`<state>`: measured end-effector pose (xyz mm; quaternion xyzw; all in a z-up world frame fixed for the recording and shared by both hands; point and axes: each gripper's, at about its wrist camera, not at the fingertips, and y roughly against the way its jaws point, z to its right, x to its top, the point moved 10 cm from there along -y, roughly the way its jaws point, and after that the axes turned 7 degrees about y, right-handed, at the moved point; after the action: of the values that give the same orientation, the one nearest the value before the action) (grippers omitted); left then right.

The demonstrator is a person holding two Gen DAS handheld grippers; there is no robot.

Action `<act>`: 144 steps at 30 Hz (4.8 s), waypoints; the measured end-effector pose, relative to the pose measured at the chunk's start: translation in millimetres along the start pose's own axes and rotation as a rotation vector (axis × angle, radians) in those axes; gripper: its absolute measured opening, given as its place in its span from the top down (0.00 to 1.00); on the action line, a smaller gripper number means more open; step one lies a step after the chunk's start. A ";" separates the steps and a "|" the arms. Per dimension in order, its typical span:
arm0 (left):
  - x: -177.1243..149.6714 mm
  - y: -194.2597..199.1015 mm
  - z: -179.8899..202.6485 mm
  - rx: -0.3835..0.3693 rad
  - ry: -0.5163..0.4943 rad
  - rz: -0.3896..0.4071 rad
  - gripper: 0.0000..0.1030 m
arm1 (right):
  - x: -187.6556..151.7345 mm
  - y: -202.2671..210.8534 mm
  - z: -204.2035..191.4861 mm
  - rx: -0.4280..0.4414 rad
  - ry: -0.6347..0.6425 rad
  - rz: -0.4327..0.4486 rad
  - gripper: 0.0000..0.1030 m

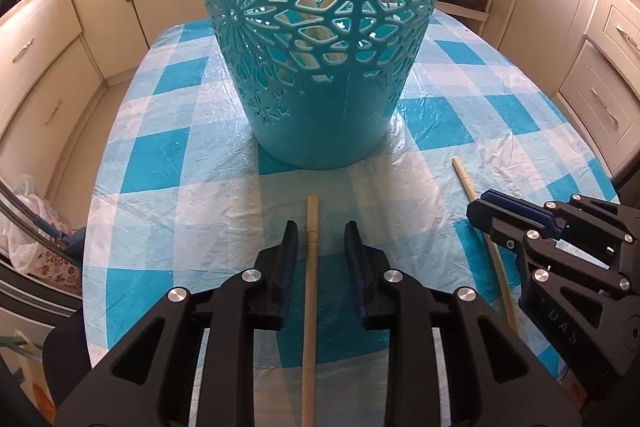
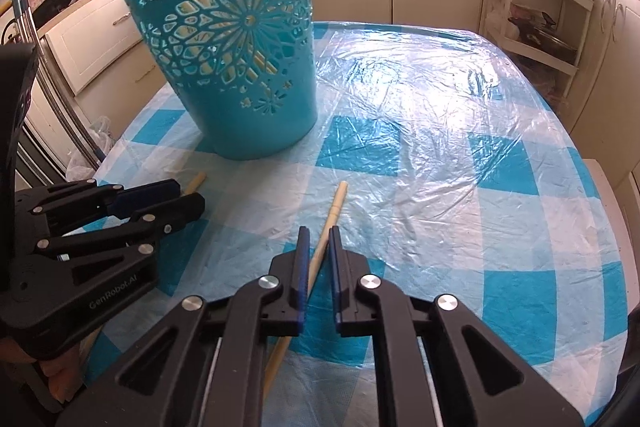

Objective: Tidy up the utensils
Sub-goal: 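Lift the left tool's chopstick over the teal basket and open to drop it, then close the right tool on the loose chopstick while the left tool withdraws from the basket, then lift the right tool's chopstick over the basket, lower it in and open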

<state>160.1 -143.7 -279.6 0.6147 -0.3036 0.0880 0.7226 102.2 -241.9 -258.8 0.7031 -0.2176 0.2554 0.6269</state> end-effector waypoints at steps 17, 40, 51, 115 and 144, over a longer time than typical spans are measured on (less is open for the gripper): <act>32.9 107.9 -48.6 -0.372 0.320 0.111 0.95 | -0.2 -0.3 -5.9 -0.003 0.033 0.001 0.81; 250.8 199.3 -51.4 -0.189 0.398 0.813 0.95 | -1.2 2.1 -8.8 0.014 0.037 0.006 0.74; 241.3 157.3 -40.8 -0.156 0.345 0.773 0.95 | 0.2 0.6 -10.4 0.015 0.043 0.005 0.70; 20.6 3.5 -88.1 0.111 0.280 0.100 0.07 | 90.0 119.4 13.5 0.300 -0.142 0.396 0.95; 20.2 -1.8 -86.6 0.095 0.274 0.081 0.07 | 221.3 181.9 -6.5 0.205 0.020 0.638 0.95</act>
<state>205.9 -67.5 -275.2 0.6178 -0.2220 0.2146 0.7232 159.1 -254.0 21.8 0.6563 -0.3940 0.4661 0.4436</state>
